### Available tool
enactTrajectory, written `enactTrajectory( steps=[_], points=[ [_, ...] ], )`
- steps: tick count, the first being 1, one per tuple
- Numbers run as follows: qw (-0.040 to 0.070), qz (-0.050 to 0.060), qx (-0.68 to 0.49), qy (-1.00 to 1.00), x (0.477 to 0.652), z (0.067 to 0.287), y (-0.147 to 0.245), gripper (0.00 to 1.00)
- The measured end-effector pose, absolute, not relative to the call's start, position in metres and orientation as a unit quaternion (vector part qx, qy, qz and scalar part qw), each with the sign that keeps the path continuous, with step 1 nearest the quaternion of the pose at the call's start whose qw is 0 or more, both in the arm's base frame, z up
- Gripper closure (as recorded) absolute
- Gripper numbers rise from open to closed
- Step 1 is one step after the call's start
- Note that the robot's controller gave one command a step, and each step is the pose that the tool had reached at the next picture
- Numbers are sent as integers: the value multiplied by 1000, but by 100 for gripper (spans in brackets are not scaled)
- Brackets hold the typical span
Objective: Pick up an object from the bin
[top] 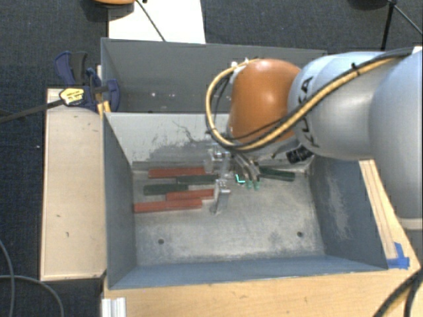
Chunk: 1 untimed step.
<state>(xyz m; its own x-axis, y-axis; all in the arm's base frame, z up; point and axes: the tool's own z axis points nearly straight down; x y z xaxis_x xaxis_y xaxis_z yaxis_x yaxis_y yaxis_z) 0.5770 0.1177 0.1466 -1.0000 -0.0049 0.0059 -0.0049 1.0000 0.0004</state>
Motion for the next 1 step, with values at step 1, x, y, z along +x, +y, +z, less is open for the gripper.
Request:
enactTrajectory(
  steps=[1],
  points=[
    [-1,-1,1,-1000,579,151,117,0]
  ],
)
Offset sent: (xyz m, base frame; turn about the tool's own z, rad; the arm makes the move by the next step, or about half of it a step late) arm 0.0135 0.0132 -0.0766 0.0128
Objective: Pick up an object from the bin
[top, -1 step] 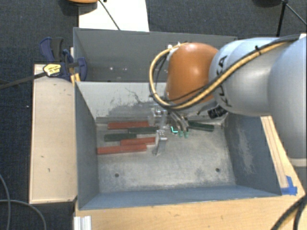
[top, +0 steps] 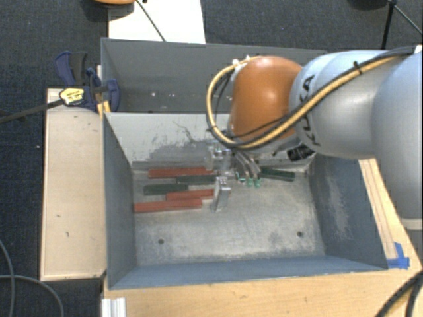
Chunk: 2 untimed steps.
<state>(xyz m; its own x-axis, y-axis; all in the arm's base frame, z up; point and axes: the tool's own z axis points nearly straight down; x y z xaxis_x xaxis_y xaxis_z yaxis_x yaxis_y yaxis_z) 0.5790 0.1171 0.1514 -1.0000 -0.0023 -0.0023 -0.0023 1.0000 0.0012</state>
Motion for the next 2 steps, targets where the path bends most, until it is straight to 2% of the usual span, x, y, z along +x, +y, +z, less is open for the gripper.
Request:
enactTrajectory(
  steps=[1,2],
  points=[
    [5,1,0,1000,589,108,125,0],
    [-3,-1,-22,1000,573,75,144,0]
  ],
)
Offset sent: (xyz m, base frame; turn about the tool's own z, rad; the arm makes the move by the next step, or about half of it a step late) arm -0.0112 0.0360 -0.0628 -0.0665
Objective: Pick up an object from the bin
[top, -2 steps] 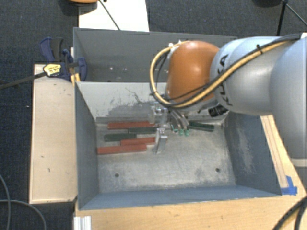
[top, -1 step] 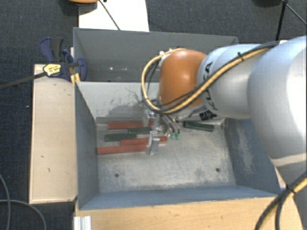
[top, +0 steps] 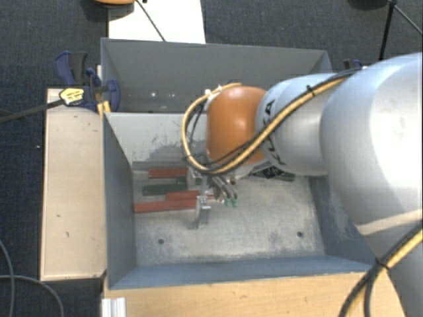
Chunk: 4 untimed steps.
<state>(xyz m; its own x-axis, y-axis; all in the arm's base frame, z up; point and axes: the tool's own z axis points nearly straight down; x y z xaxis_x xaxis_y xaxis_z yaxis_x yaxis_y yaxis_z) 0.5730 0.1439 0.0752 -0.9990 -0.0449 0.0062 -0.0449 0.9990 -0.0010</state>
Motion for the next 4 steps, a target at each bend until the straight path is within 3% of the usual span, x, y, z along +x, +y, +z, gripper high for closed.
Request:
enactTrajectory(
  steps=[1,2,3,4],
  points=[
    [2,0,267,-964,586,70,130,100],
    [0,-1,266,-964,587,71,131,0],
    [1,-1,264,-965,586,70,131,100],
    [0,-1,262,-965,587,71,131,0]
  ],
)
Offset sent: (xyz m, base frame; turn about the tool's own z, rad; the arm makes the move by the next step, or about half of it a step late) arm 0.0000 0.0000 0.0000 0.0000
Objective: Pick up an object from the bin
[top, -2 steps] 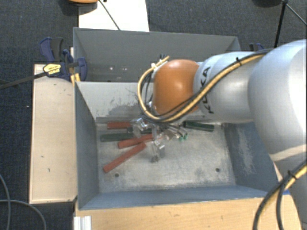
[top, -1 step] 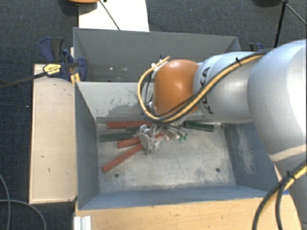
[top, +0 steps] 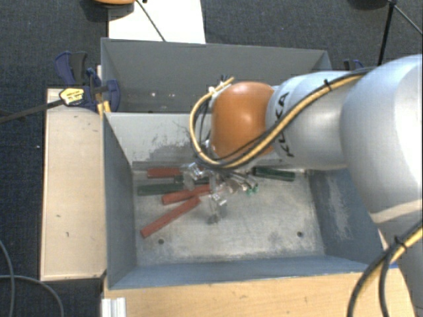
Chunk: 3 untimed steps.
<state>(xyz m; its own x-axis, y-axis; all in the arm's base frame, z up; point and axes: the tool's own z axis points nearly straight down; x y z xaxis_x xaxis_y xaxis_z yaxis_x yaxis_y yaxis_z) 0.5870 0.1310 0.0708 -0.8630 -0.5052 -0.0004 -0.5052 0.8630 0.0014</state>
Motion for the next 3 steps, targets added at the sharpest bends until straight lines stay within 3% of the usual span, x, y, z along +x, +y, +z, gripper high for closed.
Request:
enactTrajectory(
  steps=[1,2,3],
  points=[
    [0,1,-261,965,587,71,131,100],
    [0,1,-260,966,587,71,131,0],
    [-1,1,-258,966,587,71,131,100]
  ],
)
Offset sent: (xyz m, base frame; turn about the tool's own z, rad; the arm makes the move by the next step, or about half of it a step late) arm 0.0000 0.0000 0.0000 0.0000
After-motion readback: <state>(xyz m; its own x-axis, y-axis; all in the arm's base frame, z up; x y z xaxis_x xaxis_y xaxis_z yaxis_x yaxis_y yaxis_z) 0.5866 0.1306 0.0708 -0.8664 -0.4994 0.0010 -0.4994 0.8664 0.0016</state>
